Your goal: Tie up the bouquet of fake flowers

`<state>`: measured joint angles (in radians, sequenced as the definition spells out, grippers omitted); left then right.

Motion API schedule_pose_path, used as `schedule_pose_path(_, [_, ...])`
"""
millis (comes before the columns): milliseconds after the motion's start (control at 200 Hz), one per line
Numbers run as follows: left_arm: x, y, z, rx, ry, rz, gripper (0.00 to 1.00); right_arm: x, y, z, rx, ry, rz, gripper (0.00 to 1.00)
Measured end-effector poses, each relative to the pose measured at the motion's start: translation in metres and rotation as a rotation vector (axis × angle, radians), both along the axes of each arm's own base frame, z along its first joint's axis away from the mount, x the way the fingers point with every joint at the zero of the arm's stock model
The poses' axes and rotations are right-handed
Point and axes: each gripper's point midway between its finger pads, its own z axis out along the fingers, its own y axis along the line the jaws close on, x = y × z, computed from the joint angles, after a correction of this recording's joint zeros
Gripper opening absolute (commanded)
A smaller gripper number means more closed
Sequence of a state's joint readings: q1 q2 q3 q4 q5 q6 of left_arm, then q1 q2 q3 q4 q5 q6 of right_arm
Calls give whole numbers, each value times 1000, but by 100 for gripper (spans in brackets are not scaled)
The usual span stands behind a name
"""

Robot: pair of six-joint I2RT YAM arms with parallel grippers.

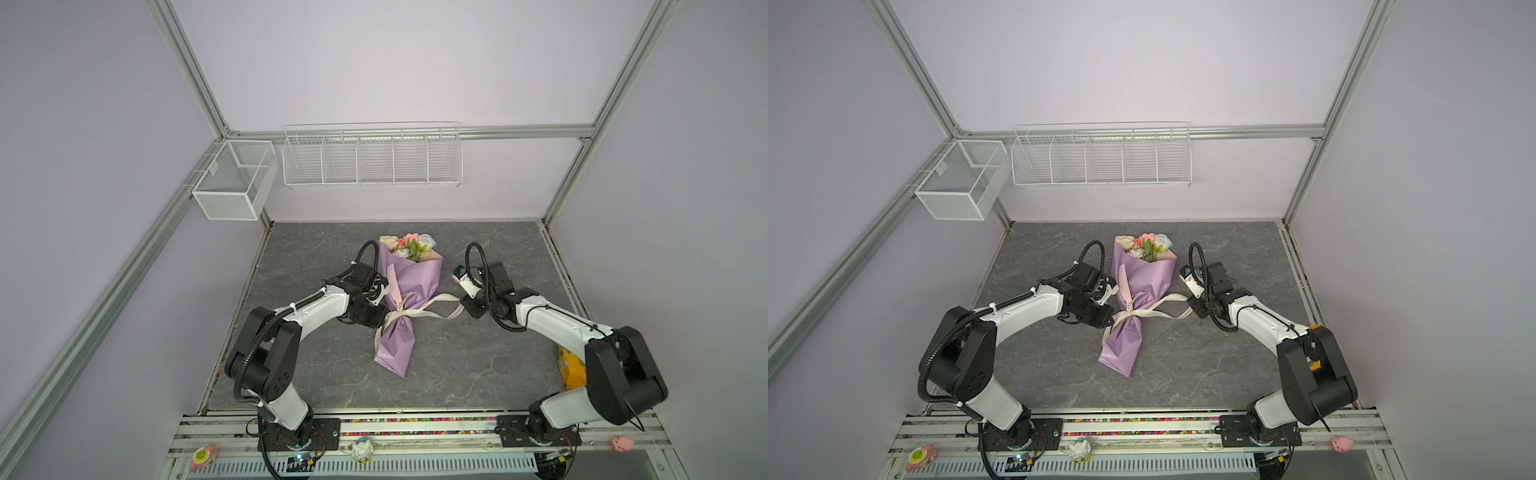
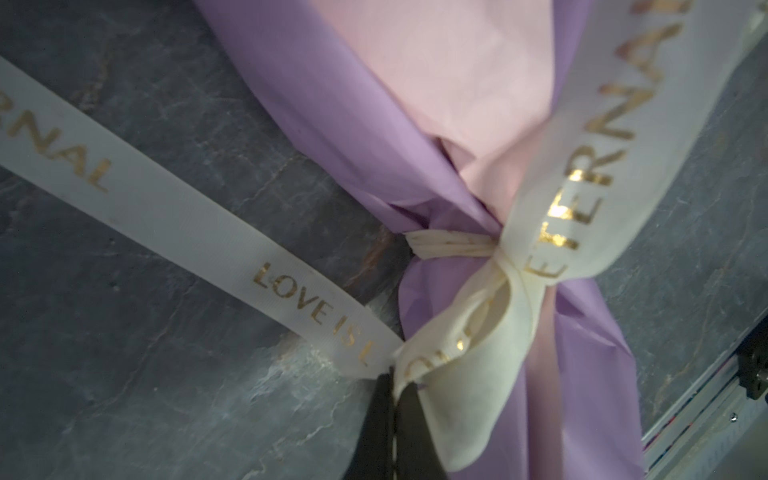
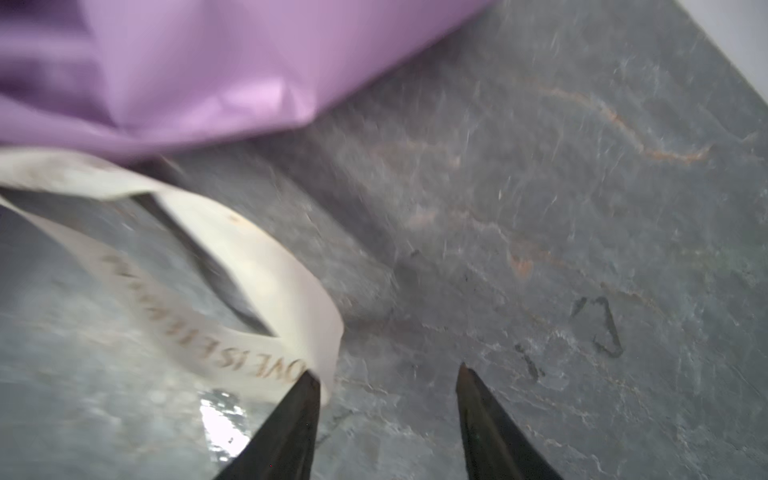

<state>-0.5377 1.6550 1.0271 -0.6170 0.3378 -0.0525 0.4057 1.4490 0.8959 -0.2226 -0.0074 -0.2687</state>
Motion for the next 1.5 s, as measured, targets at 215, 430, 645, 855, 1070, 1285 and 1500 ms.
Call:
schedule_pose_path(215, [1,-2,1,-8,0,4,0,-5,86,67,381,110,-62,53])
schedule_pose_path(430, [1,-3,2,-17,-1,3,0,-23,123,16,481,431,-240,56])
schedule_pose_path(645, [2,-6,3,-31,1,8,0,-40,167,-18,493,620,-287,58])
schedule_pose_path(855, [3,-7,4,-40,-2,9,0,-35,188,-8,518,622,-294,39])
schedule_pose_path(1070, [7,-13,7,-67,-16,17,0,-26,189,-4,523,599,-315,7])
schedule_pose_path(1285, [8,-15,4,-83,-16,25,0,-25,188,-1,522,589,-316,7])
schedule_pose_path(1500, [10,-18,-3,-88,-4,42,0,-33,199,36,616,593,-230,7])
